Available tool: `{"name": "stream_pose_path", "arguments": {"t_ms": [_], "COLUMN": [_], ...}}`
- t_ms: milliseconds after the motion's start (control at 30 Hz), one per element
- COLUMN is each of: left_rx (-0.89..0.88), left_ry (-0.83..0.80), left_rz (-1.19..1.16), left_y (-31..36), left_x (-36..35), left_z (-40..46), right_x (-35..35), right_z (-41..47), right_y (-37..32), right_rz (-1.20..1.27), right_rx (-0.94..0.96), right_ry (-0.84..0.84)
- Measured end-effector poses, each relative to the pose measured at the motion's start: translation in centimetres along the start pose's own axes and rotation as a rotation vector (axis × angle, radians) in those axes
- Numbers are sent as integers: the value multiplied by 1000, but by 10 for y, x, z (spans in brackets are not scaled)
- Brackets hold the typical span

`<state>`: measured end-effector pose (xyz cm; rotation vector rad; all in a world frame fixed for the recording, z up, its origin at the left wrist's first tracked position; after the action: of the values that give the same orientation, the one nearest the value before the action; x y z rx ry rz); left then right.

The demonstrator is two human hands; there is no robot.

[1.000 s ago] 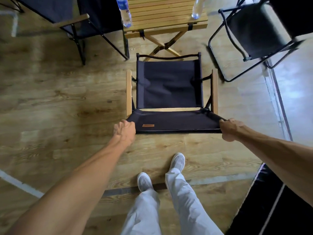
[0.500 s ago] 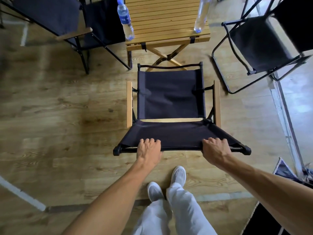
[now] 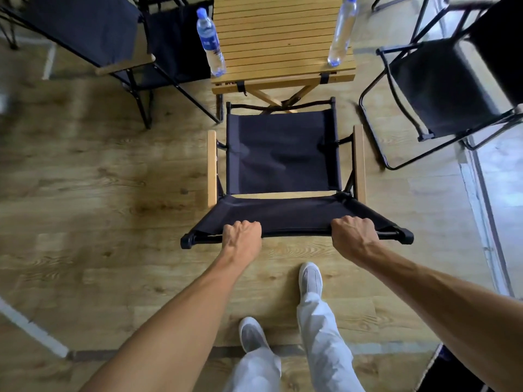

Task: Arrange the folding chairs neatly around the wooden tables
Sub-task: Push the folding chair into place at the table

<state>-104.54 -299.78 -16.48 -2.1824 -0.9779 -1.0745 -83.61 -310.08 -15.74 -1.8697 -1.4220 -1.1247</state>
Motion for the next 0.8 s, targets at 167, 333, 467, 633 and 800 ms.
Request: {"name": "stream_pose_path", "arguments": {"t_ms": [167,333,467,633,800], "left_rx": [9,24,35,37,-2], "left_ry": [-10,-5,1,29,-8], "left_rz": [10,-1,-6,-2,-28], "left_y": [-2,-2,-2,-2,0], "left_x": [21,31,37,39,44], "left_z": [32,48,57,60,55], "right_x": [22,34,40,41,38], "right_z": [31,46,55,58,59], "right_y": [11,17,20,22,25], "right_rz": [15,18,10,-23,35], "right_rx": [30,50,57,57,48], "right_ry": [2,5,18,37,18]}}
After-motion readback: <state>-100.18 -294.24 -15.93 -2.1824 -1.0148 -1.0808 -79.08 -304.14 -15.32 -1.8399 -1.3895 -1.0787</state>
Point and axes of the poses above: each hand's wrist, its own z-axis towards the middle knuckle, its own x-axis out of the back of the hand, y = z × x, the point moved 3 cm from there along z, towards the middle knuckle, and after that the axes turned 5 degrees about z, right-handed, at the moved point
